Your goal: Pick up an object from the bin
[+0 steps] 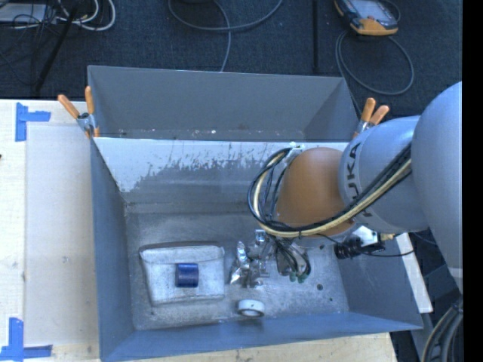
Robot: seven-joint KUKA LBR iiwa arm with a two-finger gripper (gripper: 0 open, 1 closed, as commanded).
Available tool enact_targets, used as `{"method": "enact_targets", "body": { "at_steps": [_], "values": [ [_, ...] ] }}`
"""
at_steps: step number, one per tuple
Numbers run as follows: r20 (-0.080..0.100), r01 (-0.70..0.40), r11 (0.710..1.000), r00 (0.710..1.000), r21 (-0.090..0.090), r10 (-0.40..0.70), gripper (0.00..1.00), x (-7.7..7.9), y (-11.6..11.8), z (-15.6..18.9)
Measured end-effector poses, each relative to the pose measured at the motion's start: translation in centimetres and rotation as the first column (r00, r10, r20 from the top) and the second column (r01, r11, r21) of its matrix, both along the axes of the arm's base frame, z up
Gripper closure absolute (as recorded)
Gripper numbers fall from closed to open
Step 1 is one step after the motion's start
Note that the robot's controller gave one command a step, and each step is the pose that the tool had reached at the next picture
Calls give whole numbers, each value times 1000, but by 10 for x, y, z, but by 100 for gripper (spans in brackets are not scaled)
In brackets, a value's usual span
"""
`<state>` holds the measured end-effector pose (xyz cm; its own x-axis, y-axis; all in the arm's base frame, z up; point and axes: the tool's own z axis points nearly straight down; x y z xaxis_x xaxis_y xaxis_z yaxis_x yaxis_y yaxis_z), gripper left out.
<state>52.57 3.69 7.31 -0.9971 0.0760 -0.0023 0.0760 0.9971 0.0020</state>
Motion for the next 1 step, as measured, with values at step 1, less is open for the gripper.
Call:
{"method": "enact_targets", "body": {
  "at_steps": [1],
  "values": [
    [6, -232, 973, 973, -3, 232, 100, 1, 19, 195]
  ]
}}
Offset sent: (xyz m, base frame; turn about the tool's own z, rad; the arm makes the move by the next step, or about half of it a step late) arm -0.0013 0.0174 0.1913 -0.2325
